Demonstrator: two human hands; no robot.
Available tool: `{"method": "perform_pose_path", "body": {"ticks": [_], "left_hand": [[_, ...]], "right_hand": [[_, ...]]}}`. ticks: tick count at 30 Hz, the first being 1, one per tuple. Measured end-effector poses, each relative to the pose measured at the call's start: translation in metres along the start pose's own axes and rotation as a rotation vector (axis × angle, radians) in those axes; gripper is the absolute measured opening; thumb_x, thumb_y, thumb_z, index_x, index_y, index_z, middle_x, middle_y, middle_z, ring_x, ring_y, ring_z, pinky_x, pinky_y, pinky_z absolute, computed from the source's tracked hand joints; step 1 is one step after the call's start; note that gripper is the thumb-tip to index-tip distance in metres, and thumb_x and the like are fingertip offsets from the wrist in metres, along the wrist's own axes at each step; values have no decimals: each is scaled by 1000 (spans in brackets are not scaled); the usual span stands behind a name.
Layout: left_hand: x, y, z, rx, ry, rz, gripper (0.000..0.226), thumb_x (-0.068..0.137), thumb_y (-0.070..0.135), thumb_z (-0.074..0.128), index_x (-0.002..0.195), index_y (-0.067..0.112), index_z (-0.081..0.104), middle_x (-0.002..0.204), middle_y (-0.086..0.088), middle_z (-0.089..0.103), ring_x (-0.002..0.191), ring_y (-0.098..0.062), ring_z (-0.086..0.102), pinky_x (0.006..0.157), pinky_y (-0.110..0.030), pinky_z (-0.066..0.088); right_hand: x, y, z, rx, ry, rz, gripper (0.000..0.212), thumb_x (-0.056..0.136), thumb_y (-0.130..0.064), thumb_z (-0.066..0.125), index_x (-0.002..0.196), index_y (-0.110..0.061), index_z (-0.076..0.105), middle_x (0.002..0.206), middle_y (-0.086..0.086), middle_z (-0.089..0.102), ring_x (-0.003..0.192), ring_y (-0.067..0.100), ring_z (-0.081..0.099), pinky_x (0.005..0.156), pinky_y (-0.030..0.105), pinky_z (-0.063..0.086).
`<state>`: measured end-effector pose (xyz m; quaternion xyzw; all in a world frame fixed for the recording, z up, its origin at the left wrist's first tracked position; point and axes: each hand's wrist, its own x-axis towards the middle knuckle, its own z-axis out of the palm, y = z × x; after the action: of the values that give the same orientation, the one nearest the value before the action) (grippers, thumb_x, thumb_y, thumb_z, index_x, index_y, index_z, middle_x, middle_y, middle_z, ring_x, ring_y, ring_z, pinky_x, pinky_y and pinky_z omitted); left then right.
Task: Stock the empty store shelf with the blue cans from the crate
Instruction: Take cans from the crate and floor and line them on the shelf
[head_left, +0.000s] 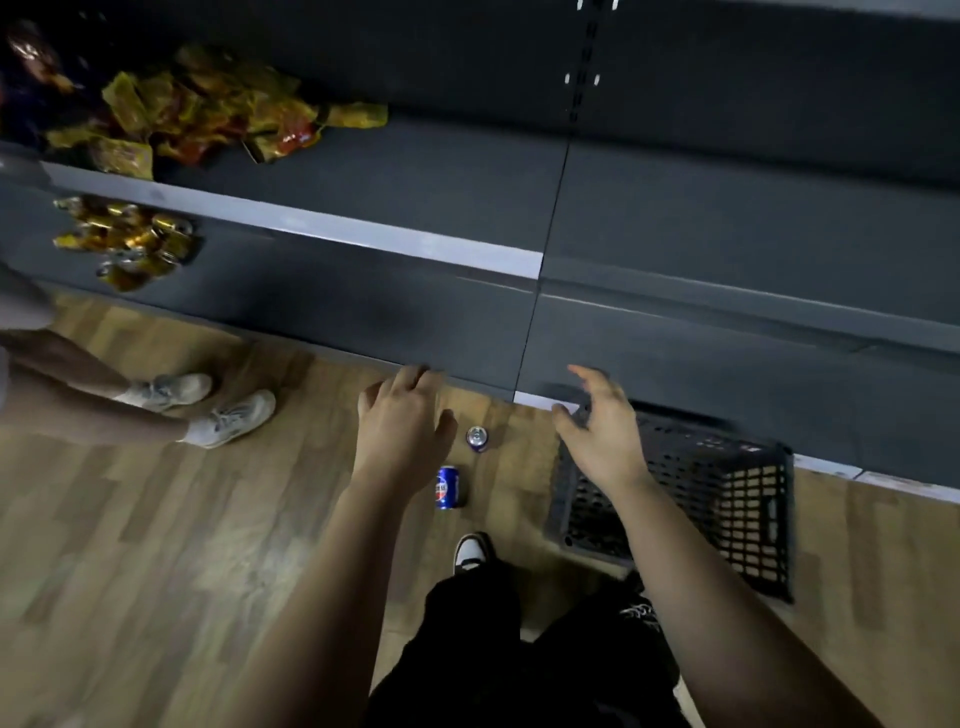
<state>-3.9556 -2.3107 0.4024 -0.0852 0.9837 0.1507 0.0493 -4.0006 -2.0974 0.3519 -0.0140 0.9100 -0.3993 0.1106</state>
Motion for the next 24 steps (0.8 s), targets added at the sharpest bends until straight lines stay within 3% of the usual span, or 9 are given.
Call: {"method": "perform_pose_path", "body": {"ticks": [4, 8, 12, 16, 21, 24], "left_hand": [[7, -38, 23, 2, -68, 6, 44, 87, 27, 56, 130, 20, 50, 134, -2, 50, 116, -25, 51, 102, -40, 27], [13, -65, 55, -32, -111, -15, 44, 86, 25, 59, 129, 18, 52, 132, -2, 52, 114, -25, 52, 101, -41, 28], [15, -87, 98, -56, -159, -66, 44, 85, 25, 59, 128, 19, 54, 133, -1, 51, 115, -25, 51, 101, -41, 27], [14, -112, 148, -30, -202, -96, 44, 87, 27, 57, 130, 21, 51, 134, -1, 50, 116, -24, 51, 103, -41, 27], [8, -147, 235, -21, -266, -137, 44, 86, 29, 58, 129, 21, 53, 132, -1, 53, 115, -26, 53, 102, -42, 29], [2, -168, 295, -12, -310, -161, 45, 88, 30, 55, 132, 22, 51, 135, 1, 50, 119, -22, 49, 104, -40, 27]], "right_hand": [[-5, 8, 36, -19, -27, 78, 50, 90, -19, 62, 138, -16, 49, 135, 5, 51, 123, 19, 51, 93, 19, 36], [-5, 25, 68, -68, -116, 114, 51, 87, -21, 65, 136, -18, 50, 127, 9, 54, 109, 24, 58, 87, 24, 41], [3, 52, 103, -135, -226, 126, 53, 88, -22, 67, 137, -14, 49, 128, 8, 55, 112, 24, 57, 84, 18, 34], [13, 88, 150, -178, -319, 159, 55, 87, -27, 68, 136, -13, 49, 116, 13, 61, 104, 26, 60, 75, 18, 32], [21, 154, 223, -178, -443, 220, 61, 85, -32, 69, 140, -14, 46, 136, 7, 54, 122, 24, 54, 92, 22, 38], [27, 199, 269, -198, -501, 274, 65, 85, -37, 70, 140, -14, 45, 138, 8, 53, 125, 23, 52, 95, 24, 39]]}}
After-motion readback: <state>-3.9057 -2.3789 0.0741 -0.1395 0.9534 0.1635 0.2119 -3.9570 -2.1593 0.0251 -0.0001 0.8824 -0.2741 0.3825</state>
